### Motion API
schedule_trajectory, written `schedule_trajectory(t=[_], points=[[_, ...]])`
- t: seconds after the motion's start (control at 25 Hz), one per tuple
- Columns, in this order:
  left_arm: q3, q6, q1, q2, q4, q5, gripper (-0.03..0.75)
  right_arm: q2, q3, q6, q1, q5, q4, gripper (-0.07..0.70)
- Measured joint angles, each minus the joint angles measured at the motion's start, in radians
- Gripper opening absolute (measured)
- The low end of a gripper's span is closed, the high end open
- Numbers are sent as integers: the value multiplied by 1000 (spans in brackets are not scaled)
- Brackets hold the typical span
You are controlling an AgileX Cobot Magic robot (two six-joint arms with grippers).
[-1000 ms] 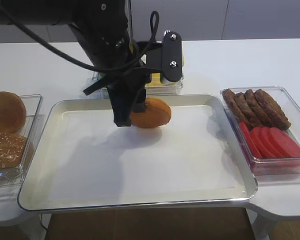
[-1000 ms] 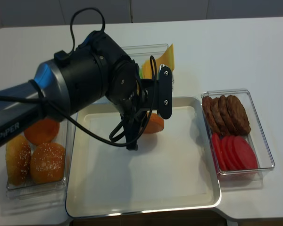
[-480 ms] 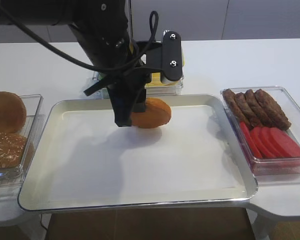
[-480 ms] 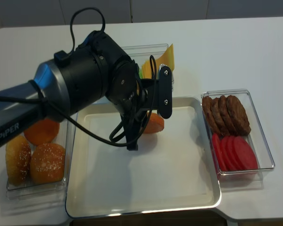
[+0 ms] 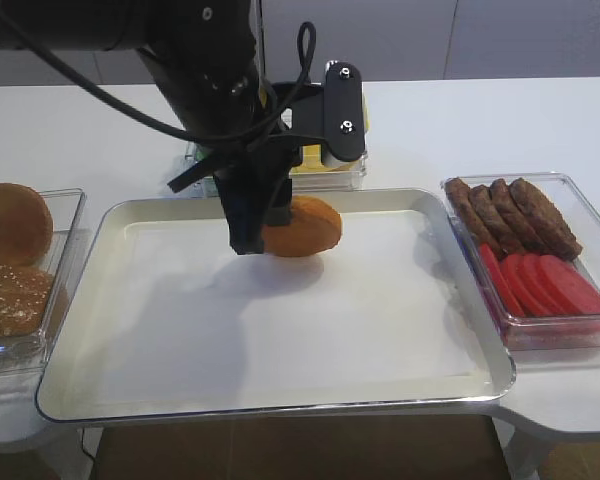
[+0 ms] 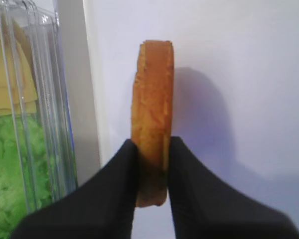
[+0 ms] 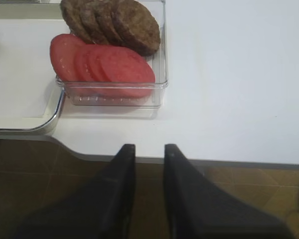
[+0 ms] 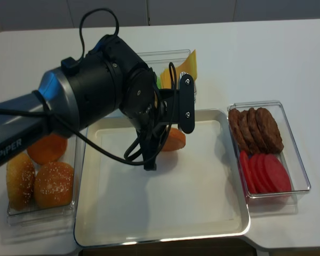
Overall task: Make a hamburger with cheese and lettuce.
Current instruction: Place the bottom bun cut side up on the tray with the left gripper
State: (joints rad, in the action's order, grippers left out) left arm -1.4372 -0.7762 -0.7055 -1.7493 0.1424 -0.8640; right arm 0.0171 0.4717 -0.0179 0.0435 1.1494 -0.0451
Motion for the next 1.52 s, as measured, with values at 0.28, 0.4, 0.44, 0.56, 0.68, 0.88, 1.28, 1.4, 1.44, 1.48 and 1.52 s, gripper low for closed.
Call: schedule_trajectory(t=[0.28,0.4,0.44,0.56,0.68,0.88,1.28,1.4,1.44,1.48,1.52], points=[[0,24,0,0,0,-4,132,0,0,0,0,0,0,170],[0,24,0,0,-4,-6,132,0,0,0,0,0,0,170],[0,24,0,0,-9,-6,132,0,0,0,0,0,0,170],[0,26,0,0,-23,-8,132,0,0,0,0,0,0,170],[0,26,0,0,-27,-10,132,0,0,0,0,0,0,170],[0,28,0,0,-29,-22,142,0,0,0,0,0,0,170],[0,61,0,0,-71,-63,333,0,0,0,0,0,0,170],[0,81,0,0,-78,-89,363,0,0,0,0,0,0,170],[0,89,0,0,-78,-100,366,0,0,0,0,0,0,170],[0,92,0,0,-78,-108,369,0,0,0,0,0,0,170],[0,96,0,0,-78,-118,370,0,0,0,0,0,0,170]])
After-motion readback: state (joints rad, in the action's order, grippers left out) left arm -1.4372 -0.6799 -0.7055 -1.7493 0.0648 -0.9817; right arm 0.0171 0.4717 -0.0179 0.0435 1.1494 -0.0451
